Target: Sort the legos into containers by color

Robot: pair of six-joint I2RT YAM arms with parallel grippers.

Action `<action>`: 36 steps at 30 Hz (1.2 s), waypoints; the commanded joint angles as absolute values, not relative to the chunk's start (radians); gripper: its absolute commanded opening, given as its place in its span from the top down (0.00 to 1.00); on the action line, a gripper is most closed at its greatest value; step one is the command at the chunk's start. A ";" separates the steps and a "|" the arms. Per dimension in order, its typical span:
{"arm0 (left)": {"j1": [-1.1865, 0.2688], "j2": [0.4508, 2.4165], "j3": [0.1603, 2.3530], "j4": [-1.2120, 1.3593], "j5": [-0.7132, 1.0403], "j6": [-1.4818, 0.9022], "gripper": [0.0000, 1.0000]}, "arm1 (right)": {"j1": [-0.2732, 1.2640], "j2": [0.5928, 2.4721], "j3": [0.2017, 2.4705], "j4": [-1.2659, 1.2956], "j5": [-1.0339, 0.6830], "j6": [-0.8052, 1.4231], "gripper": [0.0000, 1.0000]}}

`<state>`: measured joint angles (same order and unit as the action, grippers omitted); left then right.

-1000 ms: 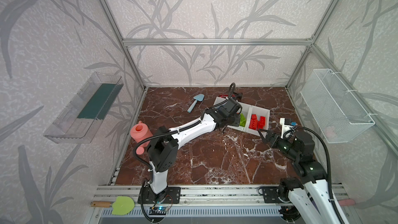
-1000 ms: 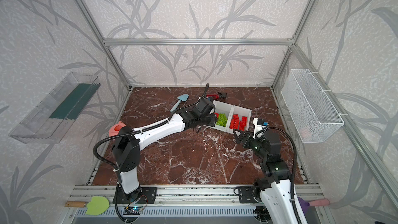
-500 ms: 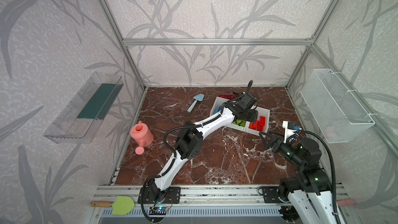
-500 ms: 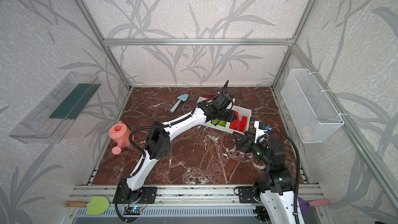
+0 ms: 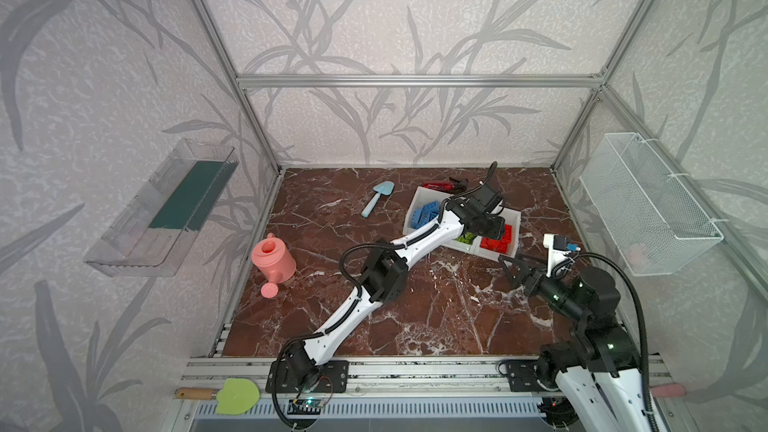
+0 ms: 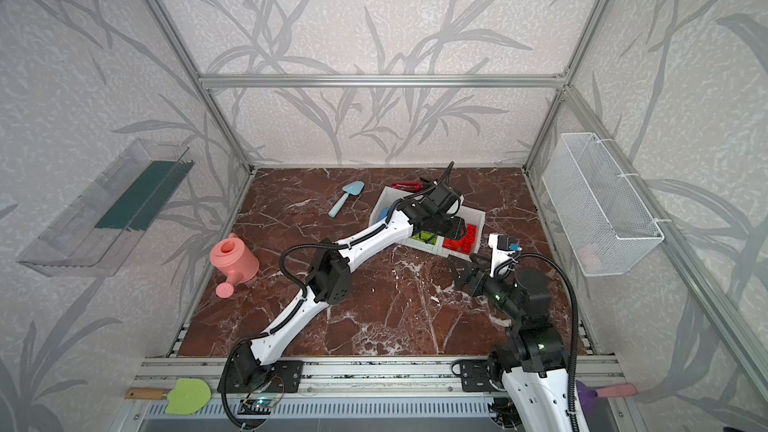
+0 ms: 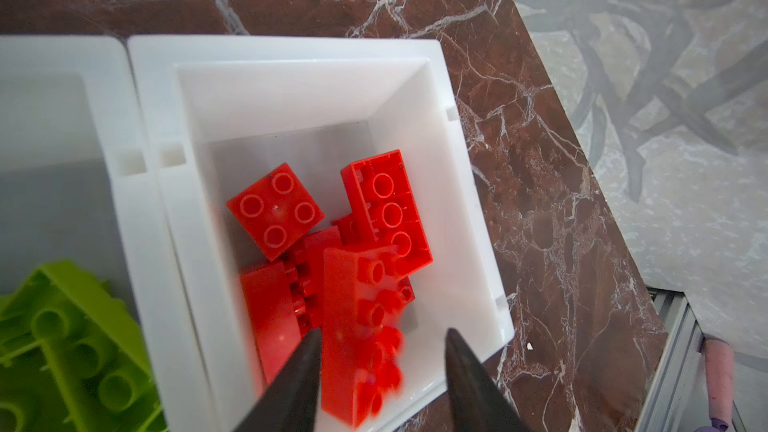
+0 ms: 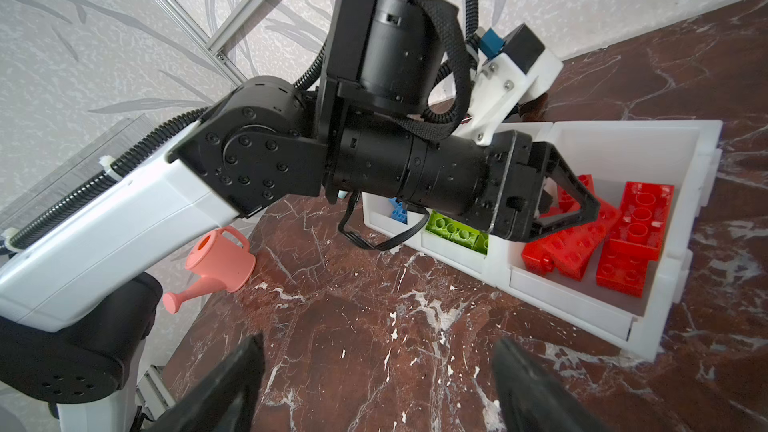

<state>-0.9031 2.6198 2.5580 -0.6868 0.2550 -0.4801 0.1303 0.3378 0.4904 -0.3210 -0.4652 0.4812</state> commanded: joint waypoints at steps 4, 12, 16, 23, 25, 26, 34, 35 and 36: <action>-0.907 2.600 2.595 -0.728 0.209 -0.454 0.36 | 0.135 0.319 0.507 -0.349 -0.435 0.468 0.12; -0.901 2.261 2.190 -0.588 0.068 -0.457 0.22 | 0.135 0.355 0.625 -0.496 -0.257 0.376 0.01; -0.881 1.973 1.803 -0.460 -0.076 -0.491 0.20 | 0.135 0.379 0.627 -0.499 -0.146 0.340 0.01; -0.774 1.507 1.276 -0.464 -0.493 -0.576 0.17 | 0.135 0.438 0.405 -0.159 -0.026 0.256 0.01; -0.678 1.363 1.138 -0.493 -0.515 -0.613 0.17 | 0.135 0.460 0.296 0.044 0.024 0.227 0.01; -0.627 1.296 1.080 -0.496 -0.501 -0.627 0.10 | 0.135 0.473 0.256 0.120 0.064 0.212 0.01; -0.363 0.850 0.612 -0.231 -0.572 -0.318 0.01 | 0.135 0.941 0.153 0.671 0.228 0.211 0.01; -0.334 0.835 0.563 -0.172 -0.569 -0.272 0.01 | 0.135 1.016 0.153 0.750 0.231 0.211 0.01; -0.294 0.833 0.516 -0.116 -0.560 -0.245 0.01 | 0.135 1.084 0.153 0.817 0.244 0.211 0.01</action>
<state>-0.3515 0.8436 0.6071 -0.2928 -0.5106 -0.4107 0.1318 0.9760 0.1551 0.4808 0.1810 0.2195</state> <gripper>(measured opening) 0.992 0.991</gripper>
